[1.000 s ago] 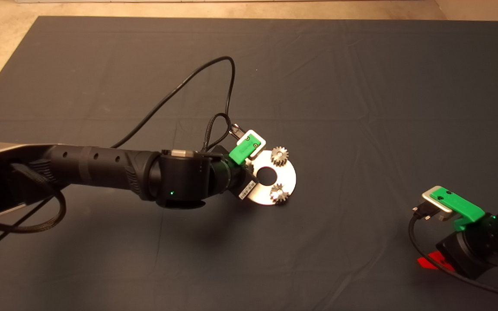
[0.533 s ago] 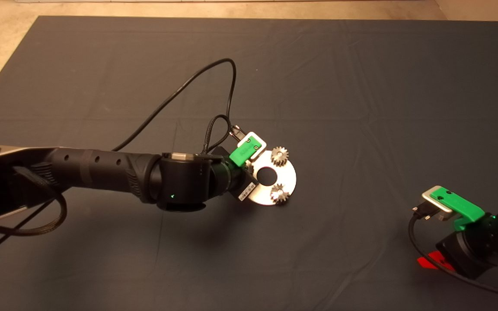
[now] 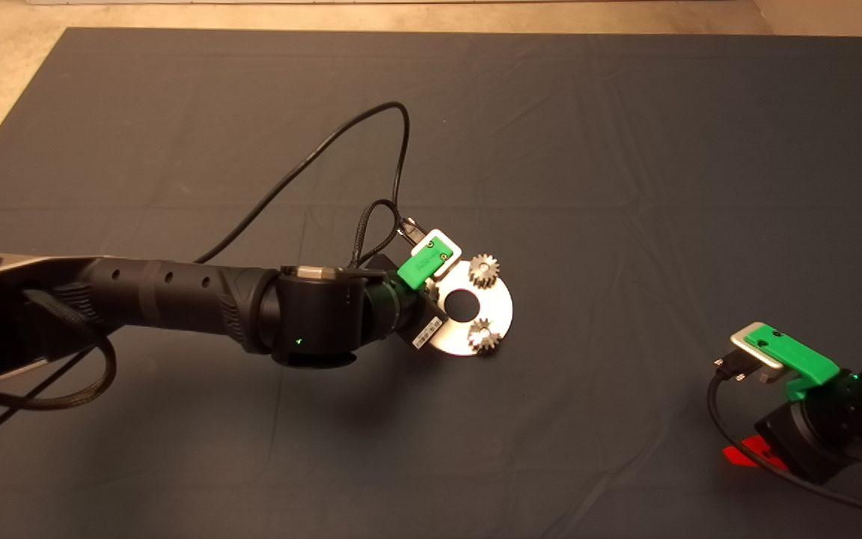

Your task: Install three planetary gears onto the carrier pins

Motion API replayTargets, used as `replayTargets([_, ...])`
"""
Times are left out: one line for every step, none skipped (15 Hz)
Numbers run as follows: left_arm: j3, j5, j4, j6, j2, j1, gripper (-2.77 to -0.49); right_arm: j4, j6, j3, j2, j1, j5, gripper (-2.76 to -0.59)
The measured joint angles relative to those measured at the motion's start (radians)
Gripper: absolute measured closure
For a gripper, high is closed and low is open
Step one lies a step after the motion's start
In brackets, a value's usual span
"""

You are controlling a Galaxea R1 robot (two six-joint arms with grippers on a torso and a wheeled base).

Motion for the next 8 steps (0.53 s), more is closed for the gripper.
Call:
replayTargets([0.0,0.0,0.001,0.0,0.0,0.0,-0.7,0.0,0.0,0.0,0.0,0.0,0.0,-1.76])
replayTargets([0.0,0.0,0.001,0.0,0.0,0.0,-0.7,0.0,0.0,0.0,0.0,0.0,0.0,-1.76])
replayTargets([0.0,-0.001,0.001,0.0,0.0,0.0,-0.7,0.0,0.0,0.0,0.0,0.0,0.0,-1.76])
replayTargets([0.0,0.0,0.001,0.0,0.0,0.0,-0.7,0.0,0.0,0.0,0.0,0.0,0.0,-1.76])
replayTargets([0.0,0.0,0.001,0.0,0.0,0.0,-0.7,0.0,0.0,0.0,0.0,0.0,0.0,-1.76])
replayTargets([0.0,0.0,0.001,0.001,0.0,0.0,-0.7,0.0,0.0,0.0,0.0,0.0,0.0,-1.76])
replayTargets([0.0,0.0,0.001,0.001,0.0,0.0,-0.7,0.0,0.0,0.0,0.0,0.0,0.0,-1.76])
replayTargets([0.0,0.0,0.001,0.001,0.0,0.0,-0.7,0.0,0.0,0.0,0.0,0.0,0.0,-1.76])
